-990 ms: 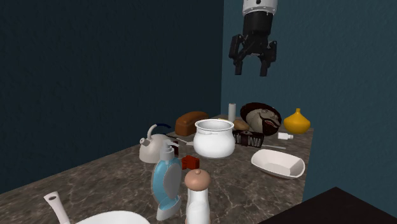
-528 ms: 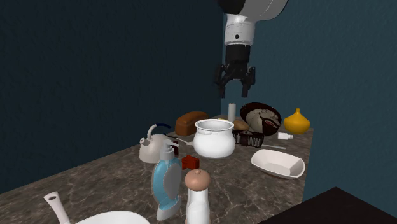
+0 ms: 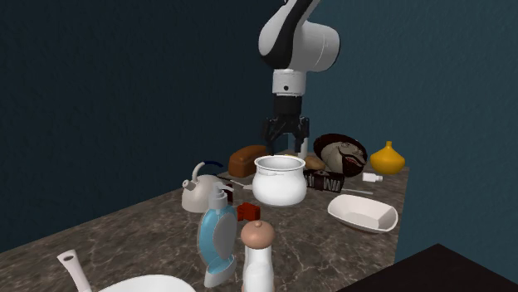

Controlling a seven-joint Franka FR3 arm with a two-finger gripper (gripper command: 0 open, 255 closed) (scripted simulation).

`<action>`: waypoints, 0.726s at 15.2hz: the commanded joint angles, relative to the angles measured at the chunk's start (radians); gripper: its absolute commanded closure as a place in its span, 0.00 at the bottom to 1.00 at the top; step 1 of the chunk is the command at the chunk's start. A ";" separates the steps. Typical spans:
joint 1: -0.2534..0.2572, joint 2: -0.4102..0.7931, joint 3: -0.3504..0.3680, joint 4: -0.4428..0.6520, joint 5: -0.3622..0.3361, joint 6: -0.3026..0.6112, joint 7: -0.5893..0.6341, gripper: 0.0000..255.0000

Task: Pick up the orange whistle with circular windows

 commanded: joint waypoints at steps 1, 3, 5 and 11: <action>0.003 0.077 0.003 0.034 -0.003 0.042 -0.008 0.00; 0.008 0.153 0.008 0.074 -0.008 0.077 -0.012 0.00; 0.014 0.230 0.011 0.119 -0.014 0.106 -0.015 0.00; 0.032 0.461 0.019 0.284 -0.037 0.167 -0.021 0.00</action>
